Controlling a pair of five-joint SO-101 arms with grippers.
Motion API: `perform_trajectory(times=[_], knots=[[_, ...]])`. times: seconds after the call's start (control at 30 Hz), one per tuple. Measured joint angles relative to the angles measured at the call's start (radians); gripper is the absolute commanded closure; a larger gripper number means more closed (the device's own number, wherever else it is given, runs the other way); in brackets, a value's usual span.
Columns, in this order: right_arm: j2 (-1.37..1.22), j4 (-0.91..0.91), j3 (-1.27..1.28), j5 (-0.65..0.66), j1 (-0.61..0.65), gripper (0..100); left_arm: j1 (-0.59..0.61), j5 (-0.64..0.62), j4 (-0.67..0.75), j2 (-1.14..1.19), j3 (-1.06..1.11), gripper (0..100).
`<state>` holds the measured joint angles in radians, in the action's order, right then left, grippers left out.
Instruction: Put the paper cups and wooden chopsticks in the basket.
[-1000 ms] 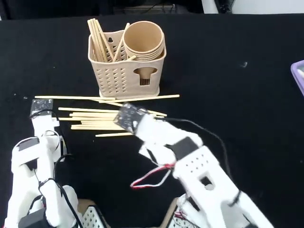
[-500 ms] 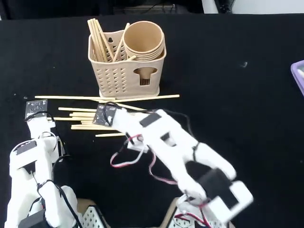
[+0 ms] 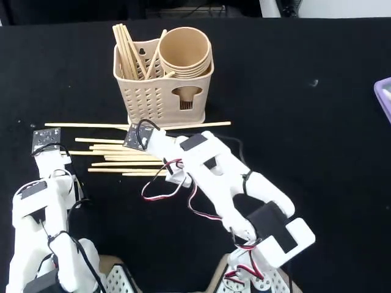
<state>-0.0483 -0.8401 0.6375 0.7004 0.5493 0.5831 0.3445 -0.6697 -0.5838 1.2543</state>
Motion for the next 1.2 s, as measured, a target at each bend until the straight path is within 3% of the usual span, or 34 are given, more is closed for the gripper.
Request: perform_trajectory(times=[0.33,0.47,0.53,0.9,1.2], knots=[[0.164,-0.051,0.141,0.000,0.002,97.5,0.000,0.000,0.000,0.000,0.000,86],[0.175,-0.006,0.146,0.000,0.002,82.1,0.000,0.000,0.000,0.000,0.000,86],[0.175,0.002,0.146,0.000,0.002,79.1,0.000,0.000,0.000,0.000,0.000,86],[-0.012,0.008,-0.003,0.000,0.000,79.3,0.000,0.000,0.002,0.000,0.000,86],[-0.031,0.014,-0.023,0.003,-0.002,94.4,0.000,0.000,0.005,0.000,0.003,86]])
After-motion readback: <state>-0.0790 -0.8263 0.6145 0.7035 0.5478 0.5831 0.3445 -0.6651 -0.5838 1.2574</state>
